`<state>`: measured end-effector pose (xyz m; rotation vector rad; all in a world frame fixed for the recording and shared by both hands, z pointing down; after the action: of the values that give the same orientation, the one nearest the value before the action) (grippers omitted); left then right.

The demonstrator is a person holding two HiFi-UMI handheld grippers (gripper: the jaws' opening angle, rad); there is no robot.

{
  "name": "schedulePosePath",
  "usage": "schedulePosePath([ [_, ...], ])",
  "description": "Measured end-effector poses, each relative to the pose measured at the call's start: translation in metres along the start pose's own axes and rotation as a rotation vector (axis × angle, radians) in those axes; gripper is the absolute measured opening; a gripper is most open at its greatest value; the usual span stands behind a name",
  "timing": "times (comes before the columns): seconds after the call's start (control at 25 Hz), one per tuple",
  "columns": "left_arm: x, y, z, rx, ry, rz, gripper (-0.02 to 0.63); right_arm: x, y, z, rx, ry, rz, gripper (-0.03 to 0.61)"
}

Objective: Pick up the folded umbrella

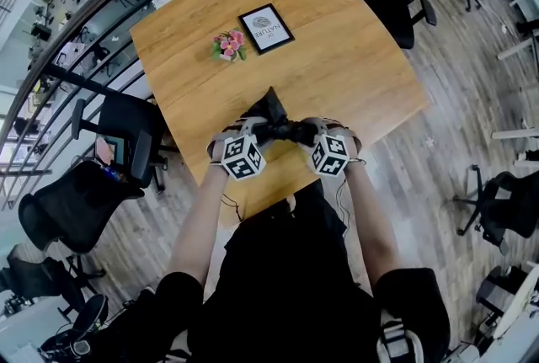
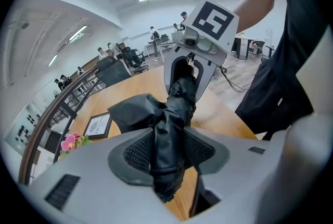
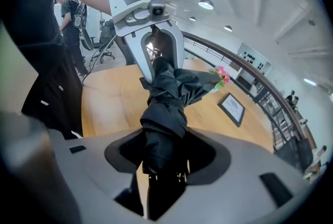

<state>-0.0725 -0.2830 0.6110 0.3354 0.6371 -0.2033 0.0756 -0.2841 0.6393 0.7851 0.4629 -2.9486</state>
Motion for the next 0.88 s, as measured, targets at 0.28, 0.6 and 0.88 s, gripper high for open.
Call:
schedulePosePath([
  [0.28,0.007,-0.002,-0.019,0.041,0.020,0.025,0.201,0.015,0.002,-0.016,-0.056,0.011,-0.036,0.224],
  [0.6,0.016,-0.001,-0.039,0.075,0.027,0.071,0.201,0.026,-0.002,-0.031,-0.115,0.034,-0.047,0.225],
  [0.88,0.020,-0.002,-0.050,0.105,0.032,0.095,0.201,0.035,-0.002,-0.039,-0.155,0.037,-0.067,0.227],
])
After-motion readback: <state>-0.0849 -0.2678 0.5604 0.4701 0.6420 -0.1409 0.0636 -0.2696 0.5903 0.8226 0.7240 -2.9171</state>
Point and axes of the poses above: the fingertips, and each gripper's own axes: z forward along the fingers, y to its right, x out of its top, the point moved 8 cm from there along -z, backward along the fingers, and after that the axes turned 2 degrees about -y, right-handed, at the moved point
